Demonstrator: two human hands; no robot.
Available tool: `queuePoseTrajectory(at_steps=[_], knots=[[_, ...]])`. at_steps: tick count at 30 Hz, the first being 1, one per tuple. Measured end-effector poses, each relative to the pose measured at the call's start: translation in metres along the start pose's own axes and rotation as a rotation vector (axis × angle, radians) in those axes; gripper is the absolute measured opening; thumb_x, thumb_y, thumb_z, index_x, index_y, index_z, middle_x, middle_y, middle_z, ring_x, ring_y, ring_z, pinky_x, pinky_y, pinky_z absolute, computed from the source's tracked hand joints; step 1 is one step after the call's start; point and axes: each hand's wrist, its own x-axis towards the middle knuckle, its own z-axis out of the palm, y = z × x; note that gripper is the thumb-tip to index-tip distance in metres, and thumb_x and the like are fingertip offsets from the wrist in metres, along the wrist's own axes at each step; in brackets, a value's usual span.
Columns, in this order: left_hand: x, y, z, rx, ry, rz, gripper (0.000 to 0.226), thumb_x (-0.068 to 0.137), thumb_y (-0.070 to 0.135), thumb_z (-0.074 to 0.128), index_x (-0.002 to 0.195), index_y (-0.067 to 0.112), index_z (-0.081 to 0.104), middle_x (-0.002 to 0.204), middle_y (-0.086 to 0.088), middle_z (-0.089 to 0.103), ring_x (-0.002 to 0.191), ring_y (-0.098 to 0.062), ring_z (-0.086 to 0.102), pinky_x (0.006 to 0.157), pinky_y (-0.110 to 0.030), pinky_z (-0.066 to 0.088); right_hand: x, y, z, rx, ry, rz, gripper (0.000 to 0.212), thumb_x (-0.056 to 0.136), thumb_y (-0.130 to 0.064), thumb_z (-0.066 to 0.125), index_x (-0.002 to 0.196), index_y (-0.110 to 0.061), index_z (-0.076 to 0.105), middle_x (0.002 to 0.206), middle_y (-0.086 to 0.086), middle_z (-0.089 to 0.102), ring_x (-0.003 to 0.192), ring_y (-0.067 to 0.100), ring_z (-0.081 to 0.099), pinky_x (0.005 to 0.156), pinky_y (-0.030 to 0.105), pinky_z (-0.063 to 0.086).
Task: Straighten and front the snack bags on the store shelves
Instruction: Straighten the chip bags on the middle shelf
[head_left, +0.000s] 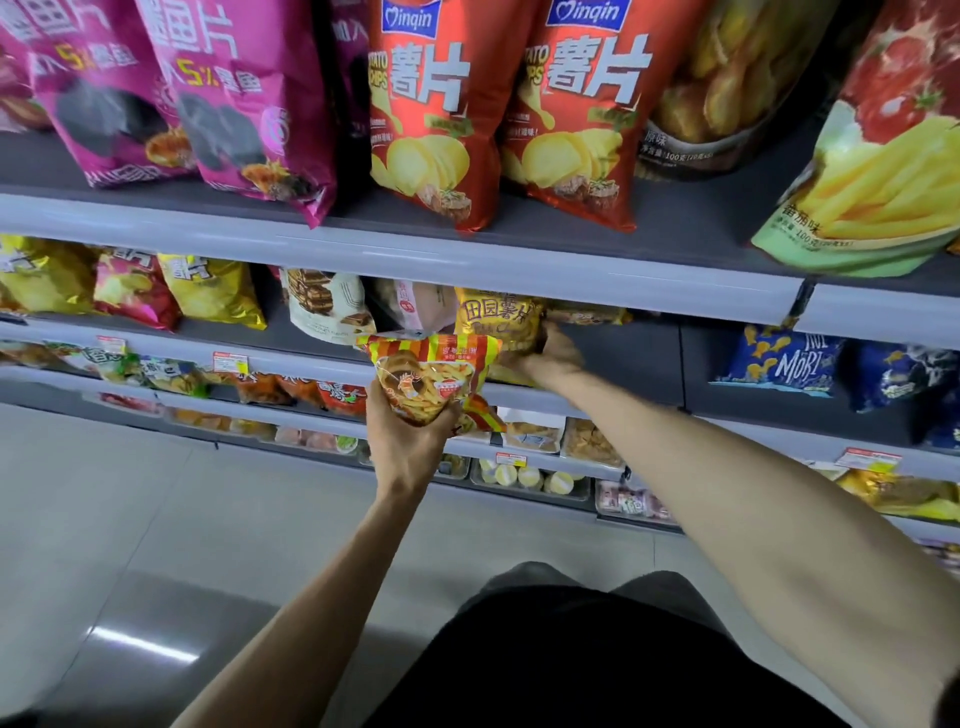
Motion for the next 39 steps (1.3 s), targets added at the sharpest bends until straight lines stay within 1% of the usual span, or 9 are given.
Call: queuePoseTrajectory(at_steps=[3,6,8,14,17,22,28,35,39], knots=[[-0.004,0.007,0.011,0.044,-0.079,0.012,0.081,0.062,0.048,0.093,0.128,0.032,0.05,0.118,0.004,0.067,0.108,-0.017,0.067,0.091,-0.049,0.06,-0.007,0.011,-0.009,-0.035,0.039,0.027,0.073,0.088,-0.044,0.081,0.151,-0.025,0.047,0.145,0.001,0.061,0.136,0.029,0.056,0.104,0.035,0.048],[-0.009,0.022,0.034,0.073,-0.182,0.034,0.083,0.063,0.051,0.094,0.132,0.033,0.05,0.121,0.006,0.068,0.11,-0.016,0.068,0.092,-0.049,0.061,-0.023,0.03,-0.029,-0.033,0.084,0.019,0.039,0.099,-0.041,0.066,0.131,-0.02,0.065,0.131,0.005,0.069,0.122,0.026,0.063,0.085,0.029,0.043],[-0.014,0.037,0.055,0.11,-0.237,0.063,0.088,0.063,0.056,0.092,0.135,0.032,0.048,0.126,0.005,0.067,0.114,-0.019,0.067,0.094,-0.049,0.06,-0.035,0.048,-0.044,0.034,0.135,-0.033,0.028,0.104,-0.035,0.058,0.123,-0.02,0.071,0.127,0.003,0.072,0.116,0.023,0.063,0.084,0.028,0.04],[-0.015,0.087,0.123,0.18,-0.344,0.108,0.107,0.067,0.06,0.087,0.152,0.017,0.037,0.144,-0.006,0.055,0.13,-0.032,0.055,0.103,-0.05,0.053,-0.071,0.098,-0.086,0.117,0.237,-0.081,0.031,0.106,-0.041,0.052,0.131,-0.027,0.063,0.135,0.001,0.067,0.124,0.024,0.06,0.1,0.035,0.046],[-0.016,0.102,0.156,0.251,-0.359,0.098,0.092,0.076,0.048,0.089,0.145,0.011,0.041,0.14,-0.011,0.054,0.129,-0.035,0.051,0.097,-0.04,0.046,-0.081,0.108,-0.097,0.142,0.148,-0.115,0.042,0.104,-0.048,0.055,0.144,-0.033,0.054,0.14,-0.006,0.065,0.125,0.017,0.06,0.106,0.037,0.047],[-0.02,0.109,0.191,0.261,-0.277,0.0,0.09,0.074,0.05,0.09,0.141,0.014,0.041,0.136,-0.013,0.056,0.127,-0.039,0.052,0.096,-0.047,0.047,-0.084,0.118,-0.115,-0.024,0.037,-0.059,0.06,0.106,-0.038,0.056,0.16,-0.044,0.03,0.155,-0.002,0.053,0.137,0.027,0.056,0.11,0.039,0.047],[-0.029,0.114,0.212,0.284,-0.262,-0.098,0.092,0.077,0.039,0.093,0.145,0.01,0.038,0.142,-0.018,0.053,0.133,-0.04,0.049,0.103,-0.046,0.042,-0.078,0.118,-0.13,-0.172,-0.108,-0.017,0.07,0.105,-0.043,0.056,0.165,-0.041,0.019,0.164,0.007,0.041,0.14,0.036,0.051,0.112,0.04,0.046],[-0.039,0.128,0.195,0.363,-0.297,-0.117,0.103,0.078,0.041,0.091,0.158,0.012,0.033,0.15,-0.016,0.049,0.14,-0.037,0.044,0.112,-0.046,0.039,-0.08,0.121,-0.132,-0.237,-0.188,-0.06,0.067,0.102,-0.047,0.05,0.163,-0.038,0.023,0.166,0.008,0.037,0.145,0.034,0.043,0.116,0.043,0.04],[-0.056,0.132,0.165,0.47,-0.371,-0.064,0.077,0.093,0.036,0.077,0.155,0.009,0.043,0.149,-0.019,0.052,0.136,-0.041,0.05,0.103,-0.044,0.046,-0.089,0.106,-0.128,-0.308,-0.234,-0.137,0.057,0.1,-0.048,0.049,0.154,-0.041,0.034,0.161,0.001,0.044,0.145,0.032,0.043,0.115,0.05,0.04]])
